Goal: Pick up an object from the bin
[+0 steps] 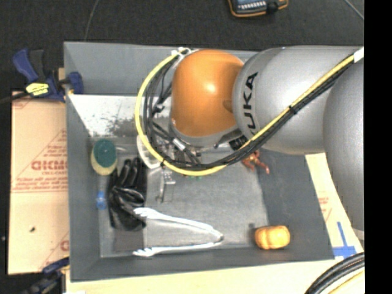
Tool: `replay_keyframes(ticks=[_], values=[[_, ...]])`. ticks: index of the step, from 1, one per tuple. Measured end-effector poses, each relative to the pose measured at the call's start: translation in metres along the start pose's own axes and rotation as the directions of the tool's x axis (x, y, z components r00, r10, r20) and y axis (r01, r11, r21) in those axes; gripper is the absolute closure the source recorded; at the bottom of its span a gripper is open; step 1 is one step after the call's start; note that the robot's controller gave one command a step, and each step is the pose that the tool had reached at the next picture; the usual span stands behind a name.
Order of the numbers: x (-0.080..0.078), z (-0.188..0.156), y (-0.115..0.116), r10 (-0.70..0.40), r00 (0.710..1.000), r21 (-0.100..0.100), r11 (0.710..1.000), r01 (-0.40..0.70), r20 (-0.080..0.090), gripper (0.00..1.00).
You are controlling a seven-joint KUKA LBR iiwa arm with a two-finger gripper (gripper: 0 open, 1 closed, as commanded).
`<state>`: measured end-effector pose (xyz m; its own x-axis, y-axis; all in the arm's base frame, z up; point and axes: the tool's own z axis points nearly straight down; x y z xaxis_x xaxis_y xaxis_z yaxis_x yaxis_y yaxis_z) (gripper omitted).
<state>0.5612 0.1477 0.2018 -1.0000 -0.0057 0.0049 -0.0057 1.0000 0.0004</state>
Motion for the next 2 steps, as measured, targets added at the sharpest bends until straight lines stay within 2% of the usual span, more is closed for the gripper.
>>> replay_keyframes(ticks=[1, 2], values=[[-0.002, -0.005, -0.001, 0.006, 1.0, -0.001, 1.0, -0.006, 0.008, 0.0], [-0.044, 0.098, 0.025, -0.266, 0.964, 0.002, 0.964, 0.266, 0.012, 0.0]])
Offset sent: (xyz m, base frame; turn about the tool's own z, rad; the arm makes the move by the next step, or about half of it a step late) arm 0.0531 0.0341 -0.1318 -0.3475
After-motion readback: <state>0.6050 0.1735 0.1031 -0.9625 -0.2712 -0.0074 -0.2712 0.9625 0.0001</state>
